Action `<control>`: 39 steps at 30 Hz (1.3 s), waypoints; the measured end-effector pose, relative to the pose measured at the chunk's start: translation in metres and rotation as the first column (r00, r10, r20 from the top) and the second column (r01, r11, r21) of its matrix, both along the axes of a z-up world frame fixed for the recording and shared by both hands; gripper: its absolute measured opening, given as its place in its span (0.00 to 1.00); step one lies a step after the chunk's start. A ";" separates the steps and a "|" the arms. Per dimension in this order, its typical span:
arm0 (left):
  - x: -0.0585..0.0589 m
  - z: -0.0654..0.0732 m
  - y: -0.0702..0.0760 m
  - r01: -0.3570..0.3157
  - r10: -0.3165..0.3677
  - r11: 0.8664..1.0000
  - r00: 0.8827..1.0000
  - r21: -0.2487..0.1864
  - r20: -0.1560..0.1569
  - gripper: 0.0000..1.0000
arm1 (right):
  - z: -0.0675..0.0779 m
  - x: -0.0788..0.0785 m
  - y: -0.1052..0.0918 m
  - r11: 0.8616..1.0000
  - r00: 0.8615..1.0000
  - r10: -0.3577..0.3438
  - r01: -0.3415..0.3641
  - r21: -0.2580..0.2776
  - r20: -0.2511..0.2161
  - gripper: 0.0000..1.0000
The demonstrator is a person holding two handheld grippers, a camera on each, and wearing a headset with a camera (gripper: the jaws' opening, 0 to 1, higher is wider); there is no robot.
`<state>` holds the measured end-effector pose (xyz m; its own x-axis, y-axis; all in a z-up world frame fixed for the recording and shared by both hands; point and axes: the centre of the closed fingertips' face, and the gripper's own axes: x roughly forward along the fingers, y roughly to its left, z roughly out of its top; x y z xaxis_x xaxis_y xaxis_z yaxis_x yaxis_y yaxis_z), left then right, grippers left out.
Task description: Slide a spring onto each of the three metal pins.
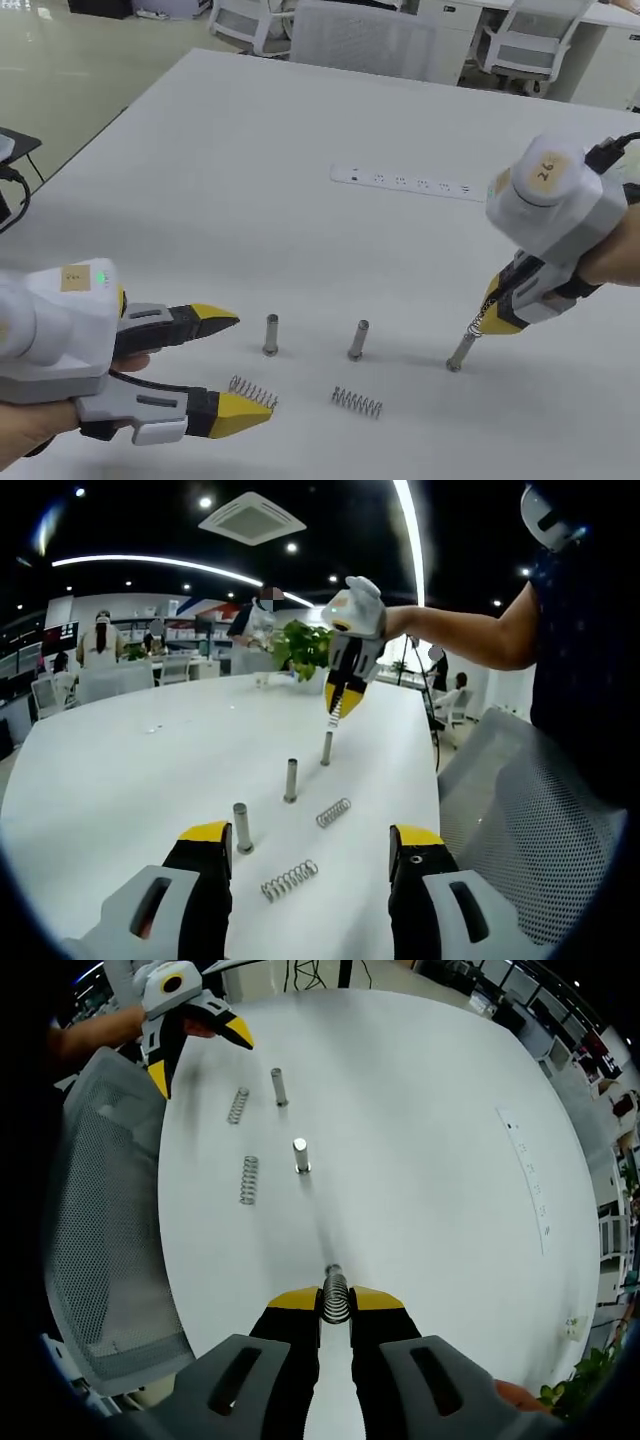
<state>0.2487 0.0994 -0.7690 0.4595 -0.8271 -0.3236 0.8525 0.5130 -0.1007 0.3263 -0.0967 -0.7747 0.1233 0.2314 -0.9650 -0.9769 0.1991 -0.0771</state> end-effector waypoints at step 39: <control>0.001 0.000 0.002 0.005 -0.005 1.000 1.000 0.011 -0.006 0.56 | -0.038 0.005 -0.001 0.999 0.998 -0.037 0.037 0.000 -0.052 0.08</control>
<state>0.2496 0.1017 -0.7692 0.4537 -0.8258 -0.3349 0.8543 0.5100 -0.1001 0.3315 -0.0972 -0.8123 0.0809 0.2283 -0.9702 -0.9717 0.2349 -0.0258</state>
